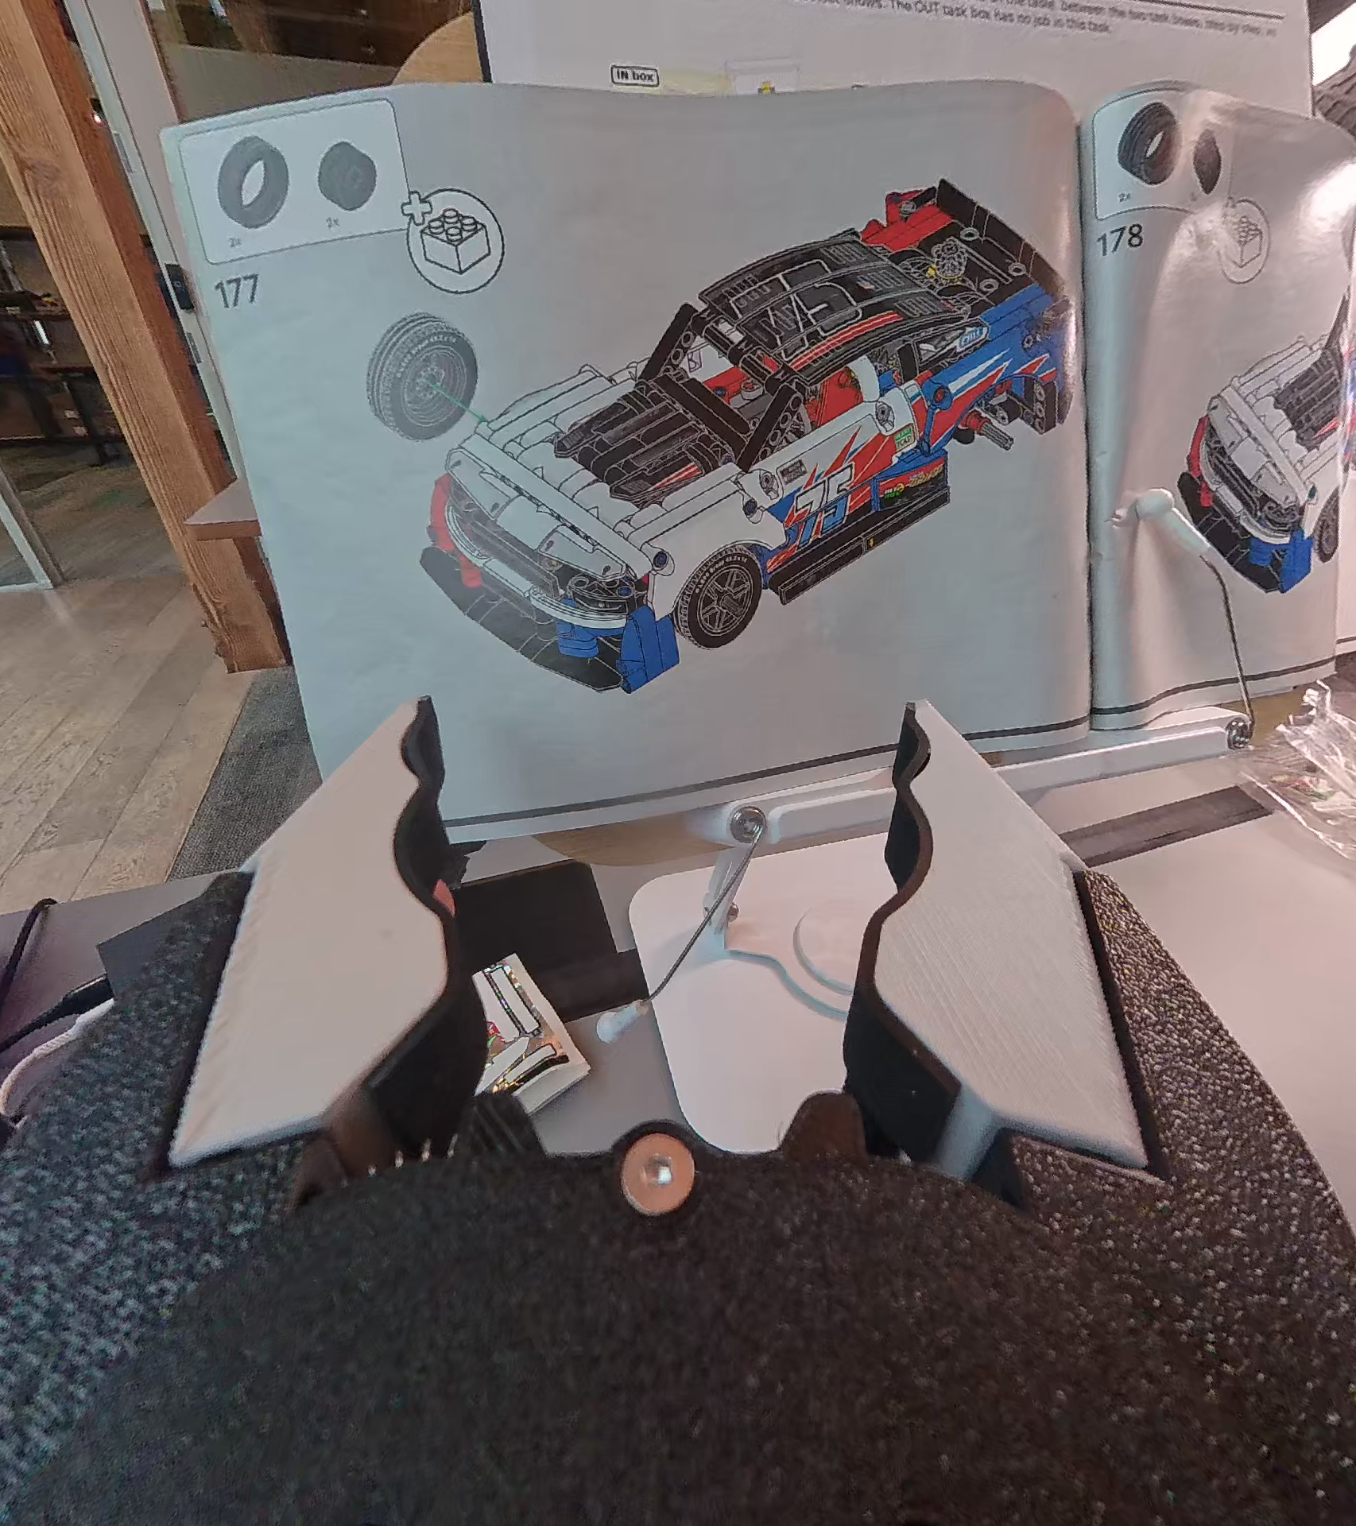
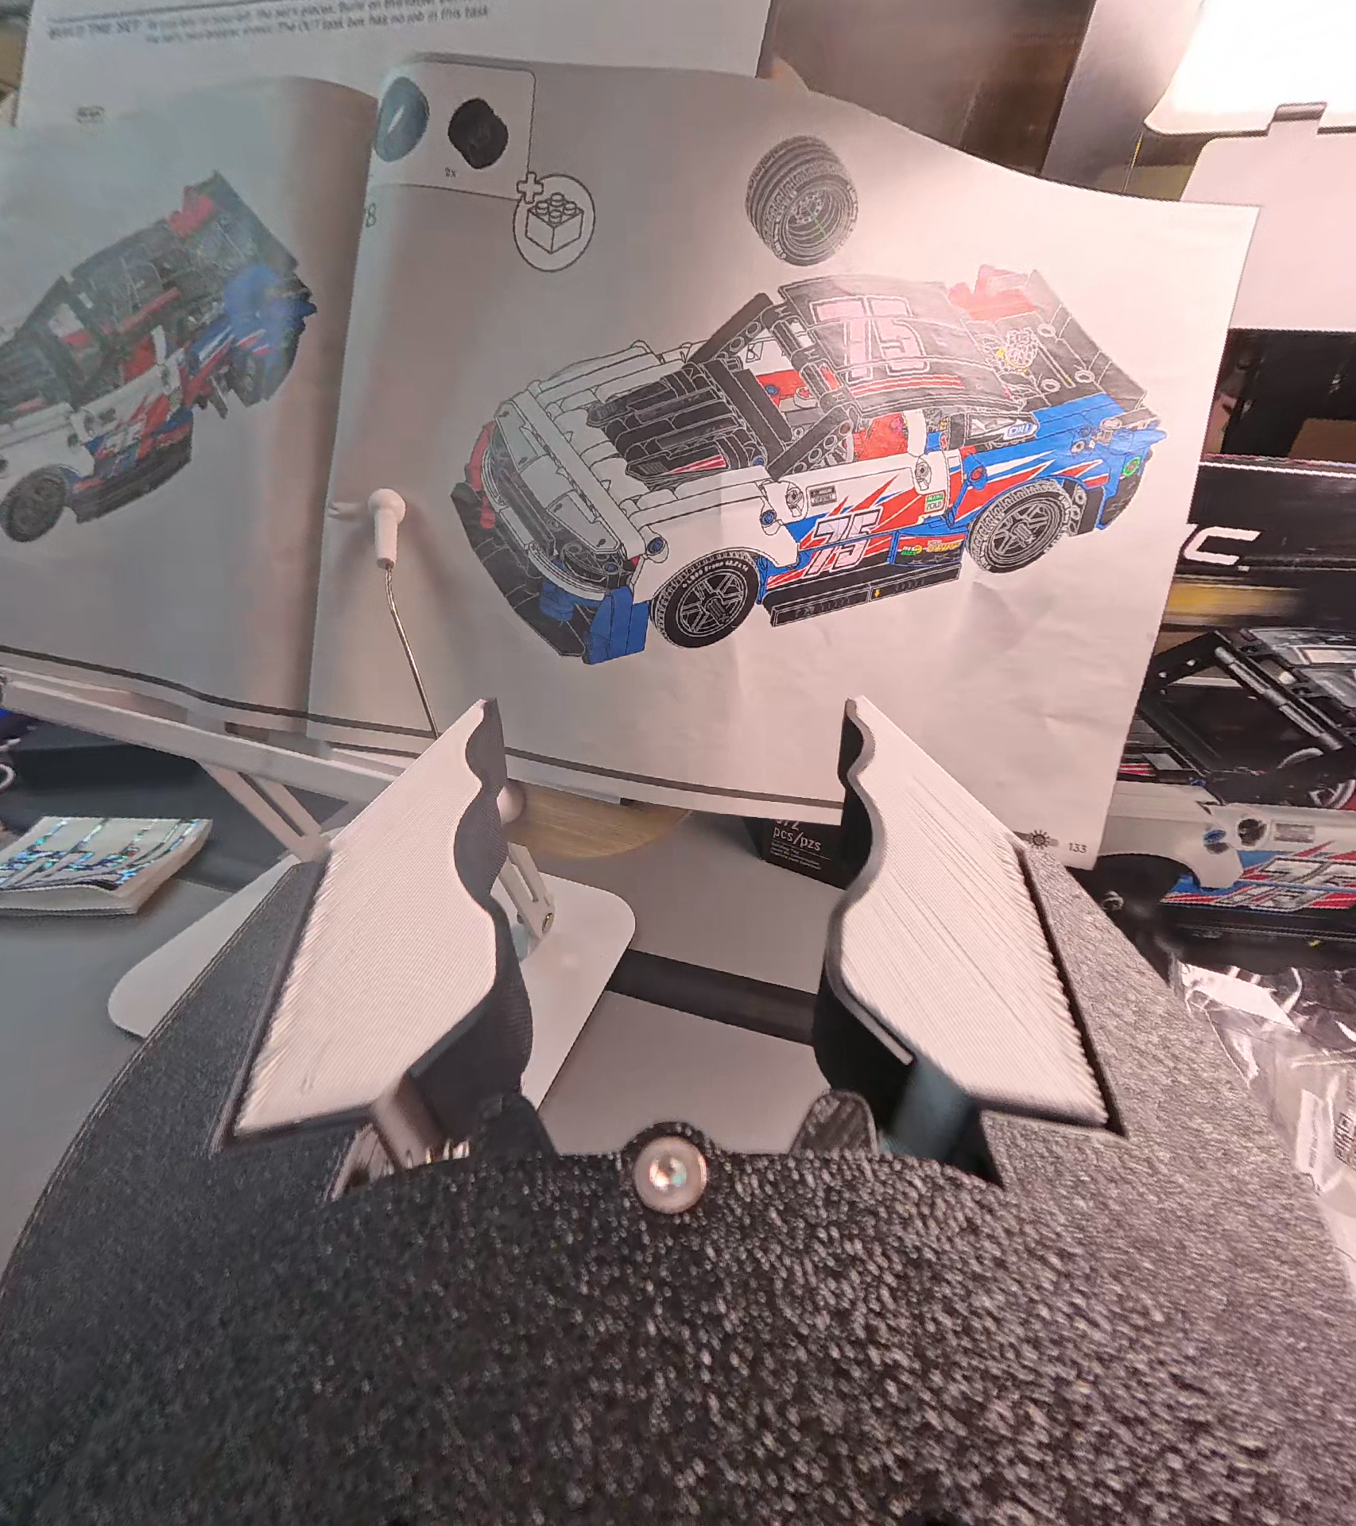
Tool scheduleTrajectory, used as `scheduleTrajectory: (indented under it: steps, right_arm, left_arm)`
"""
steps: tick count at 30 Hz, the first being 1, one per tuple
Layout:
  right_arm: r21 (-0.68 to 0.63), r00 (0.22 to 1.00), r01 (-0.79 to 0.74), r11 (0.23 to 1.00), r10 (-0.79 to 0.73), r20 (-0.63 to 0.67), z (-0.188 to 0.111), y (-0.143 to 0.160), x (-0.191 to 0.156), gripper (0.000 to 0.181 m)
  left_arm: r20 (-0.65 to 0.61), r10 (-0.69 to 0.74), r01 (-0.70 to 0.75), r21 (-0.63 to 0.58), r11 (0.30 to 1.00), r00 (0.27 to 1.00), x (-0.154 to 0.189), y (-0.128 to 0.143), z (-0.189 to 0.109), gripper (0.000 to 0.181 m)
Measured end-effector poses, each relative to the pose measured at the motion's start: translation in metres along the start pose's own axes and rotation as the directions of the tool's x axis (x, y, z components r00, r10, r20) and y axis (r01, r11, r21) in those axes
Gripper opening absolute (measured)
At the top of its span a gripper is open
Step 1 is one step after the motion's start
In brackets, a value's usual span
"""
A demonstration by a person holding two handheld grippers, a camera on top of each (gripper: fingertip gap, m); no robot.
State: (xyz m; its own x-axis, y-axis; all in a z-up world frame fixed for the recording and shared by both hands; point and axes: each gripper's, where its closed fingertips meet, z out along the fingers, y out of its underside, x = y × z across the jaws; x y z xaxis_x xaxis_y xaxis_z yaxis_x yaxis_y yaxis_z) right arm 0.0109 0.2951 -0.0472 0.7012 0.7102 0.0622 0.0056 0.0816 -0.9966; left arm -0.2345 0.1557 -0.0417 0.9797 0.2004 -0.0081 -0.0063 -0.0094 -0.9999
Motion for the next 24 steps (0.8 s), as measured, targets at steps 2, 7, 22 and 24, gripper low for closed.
scheduleTrajectory:
  steps: [2, 7, 22, 24]
  right_arm:
    - [0.001, 1.000, 0.000, 1.000, 0.000, -0.002, -0.003, 0.000, 0.001, 0.081]
    - [0.002, 1.000, -0.006, 1.000, 0.006, 0.008, -0.012, -0.002, 0.001, 0.081]
    - [-0.318, 0.740, 0.295, 0.901, -0.005, 0.673, -0.244, 0.115, -0.106, 0.071]
    - [-0.322, 0.757, 0.353, 0.878, -0.066, 0.650, -0.261, 0.135, -0.106, 0.074]
  left_arm:
    - [0.003, 0.000, 0.000, 0.000, 1.000, 1.000, 0.001, 0.000, -0.001, 0.108]
    - [0.000, 0.023, -0.023, -0.005, 1.000, 1.000, 0.004, 0.002, -0.007, 0.108]
    - [-0.654, -0.160, -0.117, -0.360, 0.926, 0.739, 0.096, 0.110, -0.241, 0.100]
    - [-0.664, -0.154, -0.169, -0.395, 0.903, 0.731, 0.101, 0.139, -0.267, 0.103]
